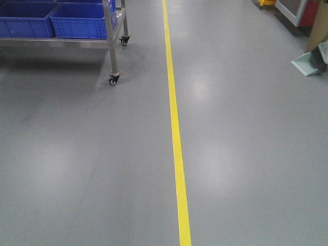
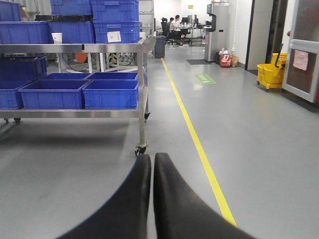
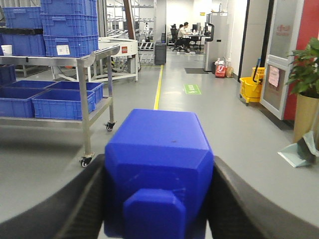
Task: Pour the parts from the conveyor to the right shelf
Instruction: 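Drive along the yellow floor line past the metal cart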
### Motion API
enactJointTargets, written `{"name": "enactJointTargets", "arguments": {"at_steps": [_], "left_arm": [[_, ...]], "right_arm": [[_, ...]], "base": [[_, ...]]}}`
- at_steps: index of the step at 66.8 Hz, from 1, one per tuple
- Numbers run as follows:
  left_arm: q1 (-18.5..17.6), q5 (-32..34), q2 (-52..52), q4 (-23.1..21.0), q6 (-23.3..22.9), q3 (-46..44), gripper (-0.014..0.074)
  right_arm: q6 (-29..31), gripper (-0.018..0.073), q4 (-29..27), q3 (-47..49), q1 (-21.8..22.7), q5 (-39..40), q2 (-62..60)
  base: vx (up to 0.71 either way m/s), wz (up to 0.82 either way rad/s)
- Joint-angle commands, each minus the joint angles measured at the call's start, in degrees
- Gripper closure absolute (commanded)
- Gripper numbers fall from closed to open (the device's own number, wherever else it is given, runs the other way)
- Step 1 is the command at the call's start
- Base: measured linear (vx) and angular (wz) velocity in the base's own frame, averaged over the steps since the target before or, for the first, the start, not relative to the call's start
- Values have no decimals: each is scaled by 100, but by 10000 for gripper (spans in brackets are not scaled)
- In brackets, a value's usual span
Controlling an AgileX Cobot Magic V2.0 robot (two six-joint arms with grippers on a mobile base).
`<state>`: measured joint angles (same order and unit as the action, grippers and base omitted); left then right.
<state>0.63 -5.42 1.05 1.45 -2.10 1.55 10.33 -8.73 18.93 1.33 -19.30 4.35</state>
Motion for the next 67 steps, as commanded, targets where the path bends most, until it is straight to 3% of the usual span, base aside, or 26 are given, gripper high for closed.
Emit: {"name": "enactJointTargets", "arguments": {"at_steps": [1,67], "left_arm": [[-28,416,34,-35,-42,-112,603],[-28,416,34,-35,-42,-112,603]], "right_arm": [[32,564,-2,157,5,465,73],[32,564,-2,157,5,467,73]], "base": [[80,9],[73,3]]}}
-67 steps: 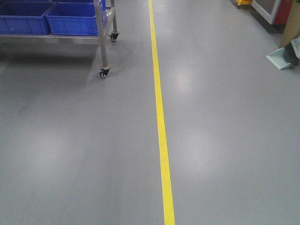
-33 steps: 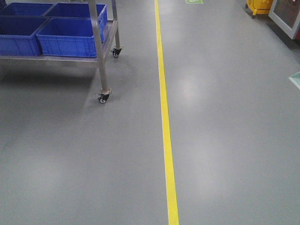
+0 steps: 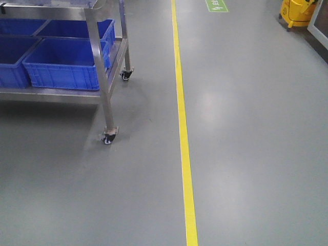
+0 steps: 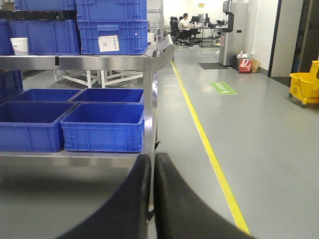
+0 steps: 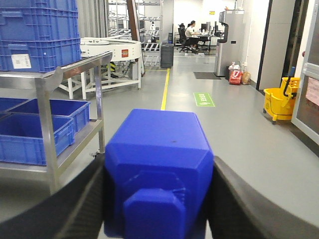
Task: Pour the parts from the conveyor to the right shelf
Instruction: 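Drive along the yellow floor line past the metal cart, then drive down the aisle between shelves of blue bins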
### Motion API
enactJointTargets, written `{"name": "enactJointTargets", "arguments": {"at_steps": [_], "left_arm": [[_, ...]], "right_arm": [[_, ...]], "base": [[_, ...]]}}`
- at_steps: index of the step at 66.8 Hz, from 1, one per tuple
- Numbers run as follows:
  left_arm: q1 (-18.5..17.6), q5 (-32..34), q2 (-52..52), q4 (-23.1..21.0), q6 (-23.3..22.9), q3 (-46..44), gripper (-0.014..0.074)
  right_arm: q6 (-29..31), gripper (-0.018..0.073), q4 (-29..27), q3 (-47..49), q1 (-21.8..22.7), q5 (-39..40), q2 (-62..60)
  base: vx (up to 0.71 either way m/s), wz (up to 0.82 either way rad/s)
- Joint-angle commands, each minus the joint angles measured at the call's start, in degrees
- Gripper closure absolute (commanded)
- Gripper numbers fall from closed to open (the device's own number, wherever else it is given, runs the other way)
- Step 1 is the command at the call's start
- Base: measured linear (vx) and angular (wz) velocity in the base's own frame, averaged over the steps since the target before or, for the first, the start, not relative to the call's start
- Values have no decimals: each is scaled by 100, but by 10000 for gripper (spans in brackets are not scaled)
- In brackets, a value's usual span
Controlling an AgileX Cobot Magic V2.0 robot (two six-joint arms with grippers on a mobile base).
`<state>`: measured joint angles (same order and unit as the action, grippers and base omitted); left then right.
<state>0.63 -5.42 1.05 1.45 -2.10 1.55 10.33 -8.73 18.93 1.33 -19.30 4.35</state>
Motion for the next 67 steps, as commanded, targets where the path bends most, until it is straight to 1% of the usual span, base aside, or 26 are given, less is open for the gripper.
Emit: {"name": "enactJointTargets", "arguments": {"at_steps": [1,24,41,54,67], "left_arm": [[-28,416,34,-35,-42,-112,603],[-28,416,34,-35,-42,-112,603],[-28,416,34,-35,-42,-112,603],[-34,416,34,-35,-42,-112,603],[-34,416,34,-35,-42,-112,603]], "right_arm": [[32,564,-2,157,5,467,73],[32,564,-2,157,5,467,73],[32,564,-2,157,5,467,73],[32,564,-2,157,5,467,73],[32,564,-2,157,5,466,73]], "base": [[66,2],[63,6],[52,16],[41,51],[33,90]]}}
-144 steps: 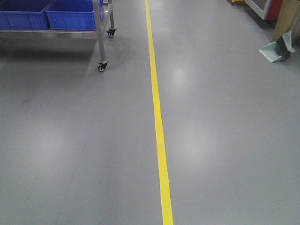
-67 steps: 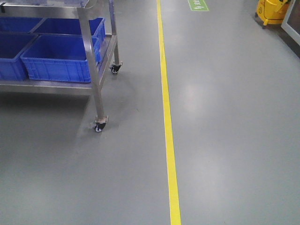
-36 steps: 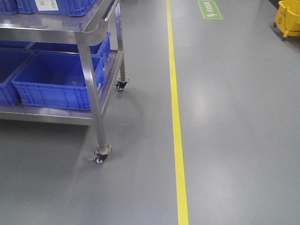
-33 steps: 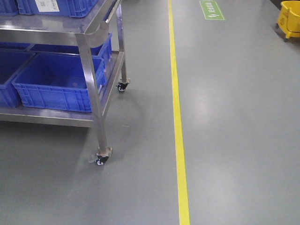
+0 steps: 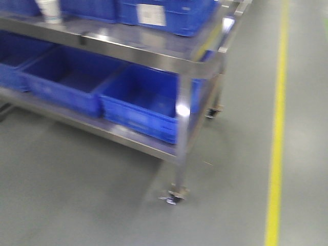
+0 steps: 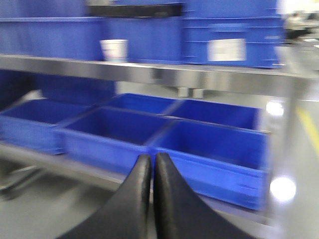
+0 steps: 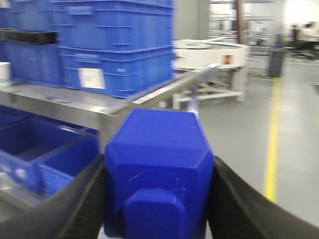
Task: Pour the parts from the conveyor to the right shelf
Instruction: 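Drive down the aisle between shelves of blue bins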
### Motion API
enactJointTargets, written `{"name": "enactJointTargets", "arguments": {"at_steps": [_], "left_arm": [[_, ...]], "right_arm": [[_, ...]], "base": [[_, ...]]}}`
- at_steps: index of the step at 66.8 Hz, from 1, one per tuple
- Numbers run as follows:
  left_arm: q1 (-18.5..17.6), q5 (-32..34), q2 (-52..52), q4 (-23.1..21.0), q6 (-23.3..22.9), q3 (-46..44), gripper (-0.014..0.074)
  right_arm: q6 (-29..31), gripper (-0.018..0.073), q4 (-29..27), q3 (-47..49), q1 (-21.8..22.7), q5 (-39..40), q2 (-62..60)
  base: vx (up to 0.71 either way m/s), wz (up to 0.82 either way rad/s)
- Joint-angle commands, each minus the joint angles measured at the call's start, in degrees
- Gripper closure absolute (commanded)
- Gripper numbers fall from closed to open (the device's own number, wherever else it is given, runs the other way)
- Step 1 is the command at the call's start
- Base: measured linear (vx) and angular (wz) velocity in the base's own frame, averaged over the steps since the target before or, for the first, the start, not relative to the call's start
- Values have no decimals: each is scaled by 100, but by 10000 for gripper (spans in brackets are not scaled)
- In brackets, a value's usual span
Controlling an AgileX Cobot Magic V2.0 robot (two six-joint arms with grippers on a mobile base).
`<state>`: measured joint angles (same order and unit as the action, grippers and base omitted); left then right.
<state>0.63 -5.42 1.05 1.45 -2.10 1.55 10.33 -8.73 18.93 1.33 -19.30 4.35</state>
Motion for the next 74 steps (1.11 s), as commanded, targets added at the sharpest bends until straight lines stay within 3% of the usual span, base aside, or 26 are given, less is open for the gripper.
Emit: {"name": "enactJointTargets", "arguments": {"at_steps": [1,74], "left_arm": [[-34,416,34,-35,-42,-112,603],[-34,416,34,-35,-42,-112,603]], "right_arm": [[32,564,-2,157,5,466,73],[32,564,-2,157,5,472,73]], "base": [[28,106],[20,91]]}}
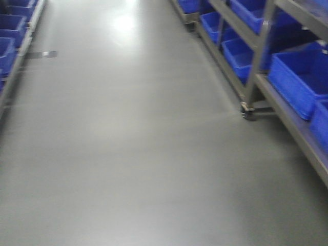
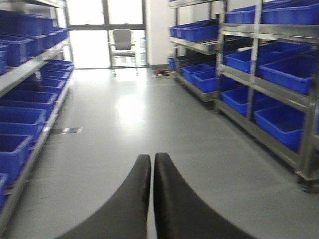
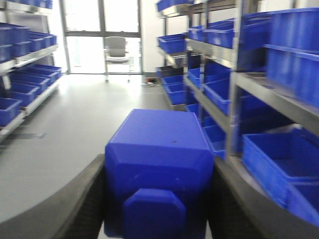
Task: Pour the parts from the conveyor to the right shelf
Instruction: 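Drive down the aisle between shelves of blue bins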
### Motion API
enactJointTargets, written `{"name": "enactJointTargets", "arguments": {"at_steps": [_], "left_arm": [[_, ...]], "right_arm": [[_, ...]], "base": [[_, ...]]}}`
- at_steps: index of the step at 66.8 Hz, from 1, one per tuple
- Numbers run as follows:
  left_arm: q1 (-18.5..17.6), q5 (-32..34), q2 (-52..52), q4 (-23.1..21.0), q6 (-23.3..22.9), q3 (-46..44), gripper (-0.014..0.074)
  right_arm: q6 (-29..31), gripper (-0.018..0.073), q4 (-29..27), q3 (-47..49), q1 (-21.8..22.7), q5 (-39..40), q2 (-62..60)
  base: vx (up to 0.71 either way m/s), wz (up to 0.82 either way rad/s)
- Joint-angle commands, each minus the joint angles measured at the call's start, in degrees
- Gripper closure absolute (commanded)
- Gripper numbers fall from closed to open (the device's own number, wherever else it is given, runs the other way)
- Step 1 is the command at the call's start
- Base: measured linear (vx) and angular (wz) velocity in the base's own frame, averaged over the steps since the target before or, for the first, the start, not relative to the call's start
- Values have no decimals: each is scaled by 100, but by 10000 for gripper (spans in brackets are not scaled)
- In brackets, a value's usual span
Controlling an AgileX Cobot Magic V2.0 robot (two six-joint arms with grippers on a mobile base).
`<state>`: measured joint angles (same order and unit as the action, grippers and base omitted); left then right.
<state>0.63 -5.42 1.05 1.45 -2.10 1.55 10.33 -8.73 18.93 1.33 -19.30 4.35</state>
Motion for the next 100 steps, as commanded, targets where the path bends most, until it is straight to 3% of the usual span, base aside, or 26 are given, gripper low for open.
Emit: {"name": "enactJointTargets", "arguments": {"at_steps": [1,21,54,100], "left_arm": [[-34,416,34,-35,-42,-112,603],[-27,416,34,-35,-42,-112,603],[-27,416,34,-35,-42,-112,603],[-27,416,34,-35,-42,-112,603]], "right_arm": [[32,564,-2,157,5,472,73],[32,564,-2,157,5,472,73],[32,564,-2,157,5,461,73],[32,564,-2,157,5,466,73]], "base": [[10,69],[8,51],[15,3],[48,-3]]}}
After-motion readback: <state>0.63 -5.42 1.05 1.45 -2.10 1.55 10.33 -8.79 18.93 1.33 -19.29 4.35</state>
